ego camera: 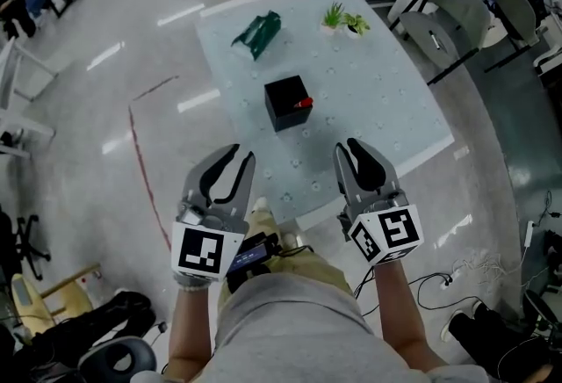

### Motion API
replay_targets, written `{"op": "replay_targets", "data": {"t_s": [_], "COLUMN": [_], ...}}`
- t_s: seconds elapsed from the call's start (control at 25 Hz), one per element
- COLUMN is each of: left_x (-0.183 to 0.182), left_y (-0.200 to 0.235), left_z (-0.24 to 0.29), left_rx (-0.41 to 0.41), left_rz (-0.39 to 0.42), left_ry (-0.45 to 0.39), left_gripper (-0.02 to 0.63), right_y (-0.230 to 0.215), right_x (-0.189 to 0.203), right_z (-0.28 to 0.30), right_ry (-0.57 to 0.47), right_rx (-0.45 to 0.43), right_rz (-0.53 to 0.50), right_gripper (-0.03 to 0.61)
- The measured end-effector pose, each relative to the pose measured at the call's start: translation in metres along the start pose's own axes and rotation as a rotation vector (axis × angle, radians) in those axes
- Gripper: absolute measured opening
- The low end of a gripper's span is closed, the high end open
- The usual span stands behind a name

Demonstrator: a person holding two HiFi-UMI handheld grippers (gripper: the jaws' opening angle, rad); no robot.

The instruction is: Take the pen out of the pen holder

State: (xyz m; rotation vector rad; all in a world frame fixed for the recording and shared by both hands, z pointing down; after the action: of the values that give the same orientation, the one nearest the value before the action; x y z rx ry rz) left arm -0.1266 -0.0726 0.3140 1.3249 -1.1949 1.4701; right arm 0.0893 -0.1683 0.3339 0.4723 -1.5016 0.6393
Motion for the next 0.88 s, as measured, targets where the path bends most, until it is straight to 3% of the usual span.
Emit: {"op": "replay_targets", "data": {"t_s": [0.88], "left_x": [0.037], "left_y": [0.056], "left_z": [0.06], "left_rx": [0.082], "left_rz": [-0.019], "left_ry": [0.07], "left_gripper": [0.089], "right_y": [-0.023], "right_x": [0.043], "right_z": [0.093], "right_ry": [0.146], "right_rx": [0.036], "right_rz": [0.035], "right_gripper": [0.126]}}
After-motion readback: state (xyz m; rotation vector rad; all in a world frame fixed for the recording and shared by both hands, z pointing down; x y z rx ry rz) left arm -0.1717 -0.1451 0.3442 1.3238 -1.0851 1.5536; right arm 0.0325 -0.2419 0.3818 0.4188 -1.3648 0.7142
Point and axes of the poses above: the fingertips, and each gripper's own axes: z forward along the fingers, y to its left, x out of its underside, the point moved 8 cm from there along -z, backward along the fingers, and after that the axes turned 7 degrees about -y, right-handed, at the moved point
